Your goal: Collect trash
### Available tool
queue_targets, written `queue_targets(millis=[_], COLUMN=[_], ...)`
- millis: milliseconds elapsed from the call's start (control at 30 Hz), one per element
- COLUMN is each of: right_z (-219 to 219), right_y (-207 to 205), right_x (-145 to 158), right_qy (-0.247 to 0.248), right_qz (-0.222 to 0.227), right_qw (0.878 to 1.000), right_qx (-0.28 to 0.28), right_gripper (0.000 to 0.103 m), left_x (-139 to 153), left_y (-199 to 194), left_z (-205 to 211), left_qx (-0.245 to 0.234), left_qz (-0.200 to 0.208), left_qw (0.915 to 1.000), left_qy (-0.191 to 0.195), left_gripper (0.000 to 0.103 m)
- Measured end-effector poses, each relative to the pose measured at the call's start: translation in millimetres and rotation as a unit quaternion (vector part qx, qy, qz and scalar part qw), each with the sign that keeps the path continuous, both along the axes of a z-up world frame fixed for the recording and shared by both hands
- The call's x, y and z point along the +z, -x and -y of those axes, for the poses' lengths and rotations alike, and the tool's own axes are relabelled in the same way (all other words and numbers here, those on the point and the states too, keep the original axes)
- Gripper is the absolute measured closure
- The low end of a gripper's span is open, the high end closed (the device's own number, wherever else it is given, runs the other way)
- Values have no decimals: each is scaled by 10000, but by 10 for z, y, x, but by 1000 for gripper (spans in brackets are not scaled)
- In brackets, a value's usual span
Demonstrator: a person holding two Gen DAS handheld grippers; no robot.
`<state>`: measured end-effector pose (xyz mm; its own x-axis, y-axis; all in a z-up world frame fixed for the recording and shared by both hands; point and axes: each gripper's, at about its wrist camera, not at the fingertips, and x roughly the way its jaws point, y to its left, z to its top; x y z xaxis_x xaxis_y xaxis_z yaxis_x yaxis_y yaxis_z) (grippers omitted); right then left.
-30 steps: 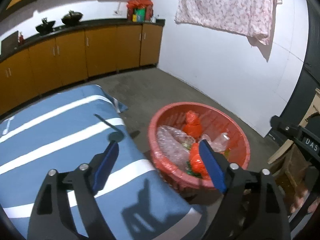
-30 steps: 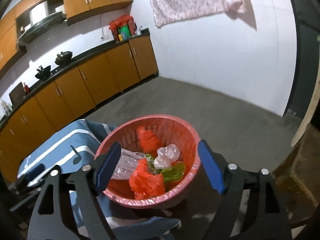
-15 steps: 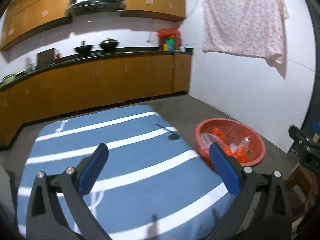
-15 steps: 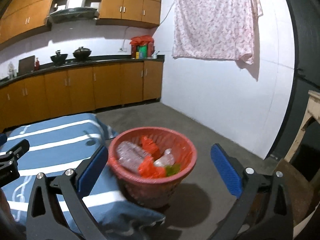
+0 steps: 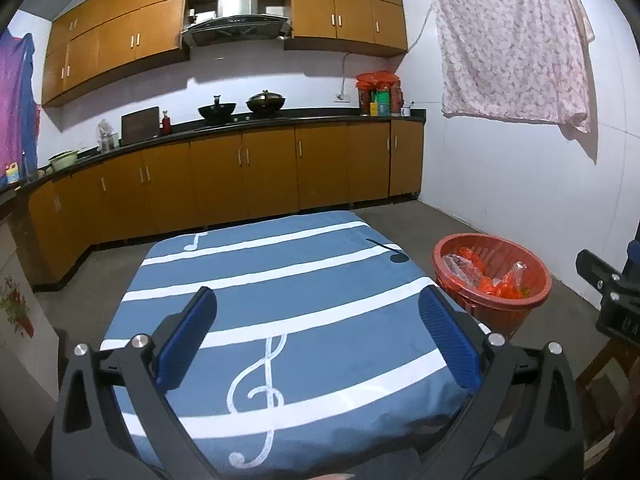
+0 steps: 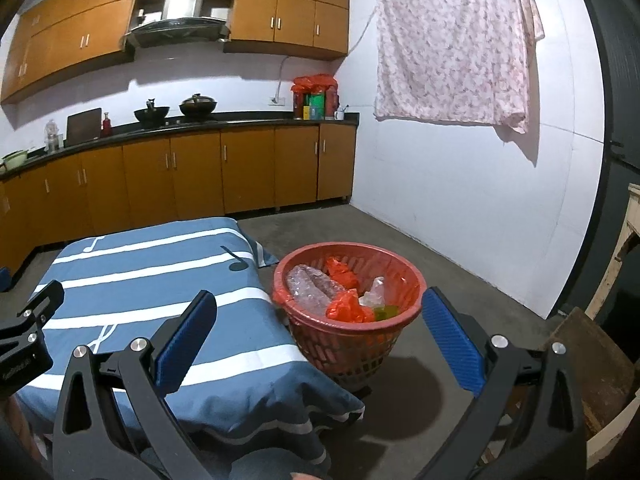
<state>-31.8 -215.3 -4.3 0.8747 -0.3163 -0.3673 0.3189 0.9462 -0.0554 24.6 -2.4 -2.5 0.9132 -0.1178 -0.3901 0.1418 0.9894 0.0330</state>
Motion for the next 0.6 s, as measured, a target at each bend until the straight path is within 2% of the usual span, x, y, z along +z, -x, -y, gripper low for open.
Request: queue_targets(millis=[133,600], right_z=[-56,-207], right_y=[125,311], right_x=[-5,-122], right_qy=[31,-64], right_qz=[103,5], right_qw=[9999,10000], right_qx=[27,77], right_gripper=[2,2], left_x=[34,1], left_y=[96,298], left_z=[-64,-95], left_qx=[95,95], left_qz=[34,-63], left_qw=[9999,9999], left_qy=[-3,63], left_gripper=[4,4])
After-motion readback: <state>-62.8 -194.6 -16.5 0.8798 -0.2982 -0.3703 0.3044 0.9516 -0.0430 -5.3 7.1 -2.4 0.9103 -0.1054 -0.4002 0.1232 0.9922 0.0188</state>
